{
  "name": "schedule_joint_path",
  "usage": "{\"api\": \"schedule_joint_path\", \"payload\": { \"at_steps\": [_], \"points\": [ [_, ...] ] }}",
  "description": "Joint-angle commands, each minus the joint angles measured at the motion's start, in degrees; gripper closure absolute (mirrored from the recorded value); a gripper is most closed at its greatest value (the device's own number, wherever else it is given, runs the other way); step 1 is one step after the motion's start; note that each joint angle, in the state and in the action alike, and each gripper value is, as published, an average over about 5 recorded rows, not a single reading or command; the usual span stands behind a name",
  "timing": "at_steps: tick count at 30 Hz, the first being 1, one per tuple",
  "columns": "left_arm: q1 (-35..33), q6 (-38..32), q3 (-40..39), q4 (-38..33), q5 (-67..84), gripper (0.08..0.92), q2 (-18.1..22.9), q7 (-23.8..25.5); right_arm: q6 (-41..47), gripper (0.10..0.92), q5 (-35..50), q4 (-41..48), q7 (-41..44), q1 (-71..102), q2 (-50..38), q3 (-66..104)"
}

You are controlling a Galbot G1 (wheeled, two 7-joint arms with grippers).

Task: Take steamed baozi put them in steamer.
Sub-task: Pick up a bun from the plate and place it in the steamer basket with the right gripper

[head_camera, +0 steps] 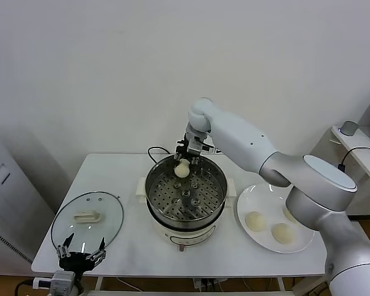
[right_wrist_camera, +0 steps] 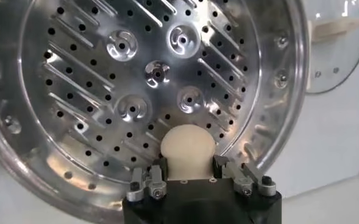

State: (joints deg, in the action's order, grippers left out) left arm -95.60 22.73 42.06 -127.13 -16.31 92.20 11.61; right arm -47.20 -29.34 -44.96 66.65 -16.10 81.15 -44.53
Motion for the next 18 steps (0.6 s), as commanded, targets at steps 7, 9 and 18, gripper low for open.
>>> {"api": "schedule_joint_path", "payload": {
  "at_steps": [7, 9, 18],
  "points": [
    [0.2, 0.25, 0.0, -0.19, 0.18, 0.177, 2.8, 0.09, -2.8, 0.462, -1.01, -0.69, -0.18, 1.32, 0.27, -0.34],
    [0.22, 0.27, -0.02, -0.21, 0.18, 0.177, 2.8, 0.09, -2.07, 0.402, 1.86, -1.27, 1.13, 0.5, -0.25, -1.29],
    [-0.12, 0.46, 0.16, -0.4, 0.33, 0.177, 2.8, 0.13, 6.89, 0.209, 16.89, -3.16, 9.07, -4.29, -3.57, -2.56]
  ]
}}
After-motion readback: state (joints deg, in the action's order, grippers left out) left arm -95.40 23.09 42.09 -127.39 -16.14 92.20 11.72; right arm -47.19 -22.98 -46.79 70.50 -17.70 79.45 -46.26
